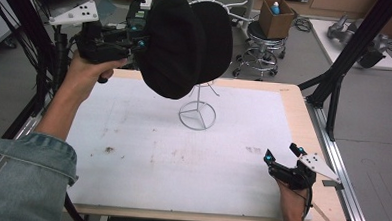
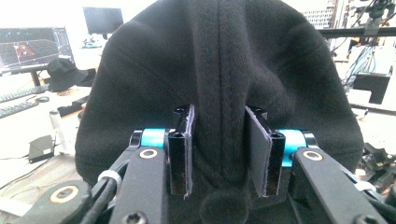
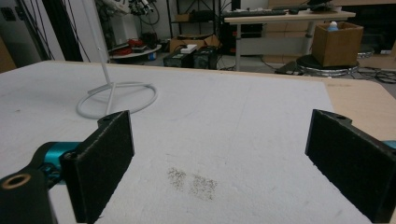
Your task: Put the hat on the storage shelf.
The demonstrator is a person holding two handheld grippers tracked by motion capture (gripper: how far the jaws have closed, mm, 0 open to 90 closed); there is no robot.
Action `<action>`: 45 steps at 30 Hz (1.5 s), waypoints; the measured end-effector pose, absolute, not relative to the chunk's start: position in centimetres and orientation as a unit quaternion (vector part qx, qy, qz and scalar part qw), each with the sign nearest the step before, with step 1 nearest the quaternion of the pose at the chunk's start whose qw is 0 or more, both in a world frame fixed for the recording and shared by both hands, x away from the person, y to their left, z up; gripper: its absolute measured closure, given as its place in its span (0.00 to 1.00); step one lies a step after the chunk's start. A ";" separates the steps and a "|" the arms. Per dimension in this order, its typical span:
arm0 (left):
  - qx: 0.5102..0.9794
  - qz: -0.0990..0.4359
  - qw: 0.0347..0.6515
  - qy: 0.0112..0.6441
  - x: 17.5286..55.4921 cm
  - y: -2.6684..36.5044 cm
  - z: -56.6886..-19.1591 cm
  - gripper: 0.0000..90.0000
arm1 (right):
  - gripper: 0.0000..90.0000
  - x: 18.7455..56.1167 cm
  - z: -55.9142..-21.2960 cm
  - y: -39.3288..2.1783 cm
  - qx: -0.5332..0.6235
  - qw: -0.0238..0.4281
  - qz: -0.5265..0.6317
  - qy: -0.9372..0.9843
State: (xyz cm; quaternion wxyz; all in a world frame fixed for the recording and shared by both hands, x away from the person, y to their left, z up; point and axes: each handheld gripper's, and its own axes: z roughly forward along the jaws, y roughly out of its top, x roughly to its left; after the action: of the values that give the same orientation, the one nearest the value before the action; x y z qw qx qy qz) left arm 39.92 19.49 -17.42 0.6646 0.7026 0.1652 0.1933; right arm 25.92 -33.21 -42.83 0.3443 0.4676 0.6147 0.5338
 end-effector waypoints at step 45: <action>0.683 0.254 0.644 0.234 37.3 23.9 -17.8 0.44 | 0.08 26.1 -42.9 -32.7 0.461 0.346 0.531 0.621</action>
State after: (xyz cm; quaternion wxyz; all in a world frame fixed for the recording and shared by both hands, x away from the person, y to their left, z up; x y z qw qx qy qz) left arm 37.35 23.88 -17.85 0.6439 0.6828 0.2338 0.2540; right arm 26.13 -32.70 -42.88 0.3461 0.4610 0.6207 0.5315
